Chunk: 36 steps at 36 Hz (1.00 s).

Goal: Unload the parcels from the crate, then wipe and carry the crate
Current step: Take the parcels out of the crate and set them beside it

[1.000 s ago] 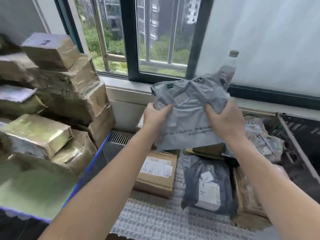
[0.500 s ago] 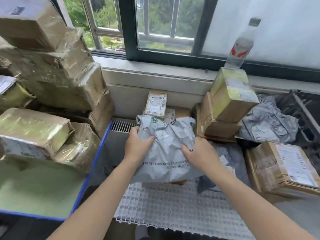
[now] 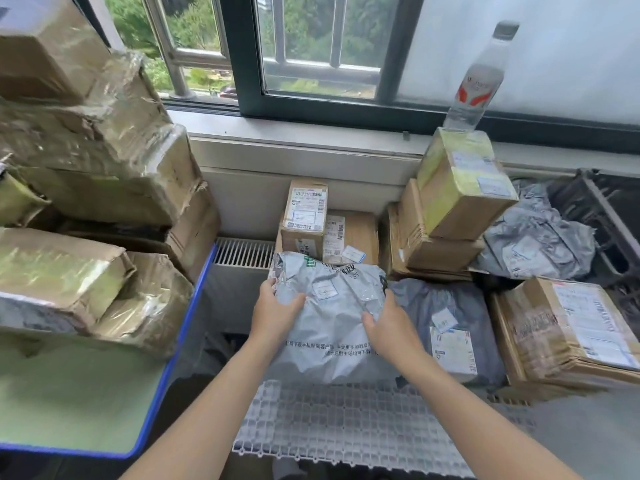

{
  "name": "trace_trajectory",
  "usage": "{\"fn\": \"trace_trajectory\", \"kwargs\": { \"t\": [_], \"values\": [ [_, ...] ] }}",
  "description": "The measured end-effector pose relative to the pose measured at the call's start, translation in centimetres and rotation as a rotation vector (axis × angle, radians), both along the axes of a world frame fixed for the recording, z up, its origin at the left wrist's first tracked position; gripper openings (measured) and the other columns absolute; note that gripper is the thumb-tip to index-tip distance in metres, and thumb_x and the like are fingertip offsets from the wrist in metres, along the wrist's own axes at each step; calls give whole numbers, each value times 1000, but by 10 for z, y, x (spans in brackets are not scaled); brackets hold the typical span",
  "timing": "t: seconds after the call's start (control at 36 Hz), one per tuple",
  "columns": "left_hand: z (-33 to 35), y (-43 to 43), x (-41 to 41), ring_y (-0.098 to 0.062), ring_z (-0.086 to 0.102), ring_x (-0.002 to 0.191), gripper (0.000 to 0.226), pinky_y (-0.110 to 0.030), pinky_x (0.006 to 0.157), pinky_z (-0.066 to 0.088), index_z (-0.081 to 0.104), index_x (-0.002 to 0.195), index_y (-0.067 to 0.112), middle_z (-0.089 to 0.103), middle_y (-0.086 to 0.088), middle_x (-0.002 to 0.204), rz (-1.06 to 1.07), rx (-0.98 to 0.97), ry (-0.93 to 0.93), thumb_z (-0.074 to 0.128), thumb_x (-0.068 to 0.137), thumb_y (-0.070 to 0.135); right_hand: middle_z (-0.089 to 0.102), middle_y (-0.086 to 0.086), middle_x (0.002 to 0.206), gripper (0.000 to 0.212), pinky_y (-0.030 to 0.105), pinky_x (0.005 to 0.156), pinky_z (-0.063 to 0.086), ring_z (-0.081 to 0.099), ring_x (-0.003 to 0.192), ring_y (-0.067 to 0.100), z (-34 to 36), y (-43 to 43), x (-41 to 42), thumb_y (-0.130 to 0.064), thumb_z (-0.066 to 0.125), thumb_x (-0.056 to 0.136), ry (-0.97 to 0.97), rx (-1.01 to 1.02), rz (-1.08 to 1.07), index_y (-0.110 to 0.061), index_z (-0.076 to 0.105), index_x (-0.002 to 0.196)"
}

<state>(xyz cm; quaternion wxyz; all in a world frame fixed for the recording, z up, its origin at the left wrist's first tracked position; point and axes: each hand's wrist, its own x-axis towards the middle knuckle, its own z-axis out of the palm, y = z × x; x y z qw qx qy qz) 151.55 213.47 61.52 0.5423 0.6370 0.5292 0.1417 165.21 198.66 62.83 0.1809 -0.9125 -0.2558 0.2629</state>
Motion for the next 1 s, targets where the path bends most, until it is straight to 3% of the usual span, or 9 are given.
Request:
{"fn": "trace_trajectory", "kwargs": {
  "t": [0.11,0.25,0.39,0.5,0.56,0.64,0.75,1.0],
  "values": [
    [-1,2,6,-25,52,123,66,-43,101,46,36,146,18,51,-5,139,-65,72,31,66,89,35,51,21,137,62,42,93,46,52,121,36,-5,4,0,-28,44,101,-17,44,-31,-7,15,152],
    [-8,3,11,-30,36,140,75,-46,112,35,15,156,20,33,-9,155,-190,46,129,57,96,38,45,27,134,53,37,73,41,59,105,38,-18,10,-1,-30,37,104,-27,2,-26,-10,20,149],
    [-13,4,10,-36,25,143,82,-50,113,30,3,157,21,18,-13,159,-178,71,258,53,96,46,35,31,140,54,39,78,42,56,108,41,-20,14,-3,-34,35,103,-12,-54,-22,-13,20,150],
    [-2,-8,12,-28,17,144,80,-49,111,28,8,156,20,18,-9,157,-182,455,314,53,95,44,38,29,136,54,40,80,46,56,104,38,-14,13,-6,-33,37,102,-38,-36,16,-13,19,149],
    [2,-14,15,-27,13,145,77,-47,113,24,12,155,20,17,-8,157,-230,545,325,54,94,43,39,26,135,55,42,87,47,54,109,37,-8,11,-10,-33,39,101,-64,-35,30,-13,20,149],
    [7,-25,21,-28,10,147,75,-46,117,19,17,155,20,15,-9,159,-310,581,313,55,94,42,39,23,138,58,42,95,44,50,118,37,1,8,-15,-33,42,101,-121,-46,60,-9,21,150],
    [14,-41,29,-29,7,148,73,-48,119,17,19,154,20,14,-9,160,-363,582,261,56,94,40,42,16,138,52,40,95,42,48,121,32,18,-1,-15,-33,42,101,-144,28,72,-11,29,147],
    [46,-91,65,-29,20,143,68,-48,113,28,28,151,17,24,-10,154,-393,640,137,58,94,36,43,5,143,54,38,95,41,46,126,24,57,-61,26,-38,41,101,-216,202,19,-21,29,151]
  ]
}}
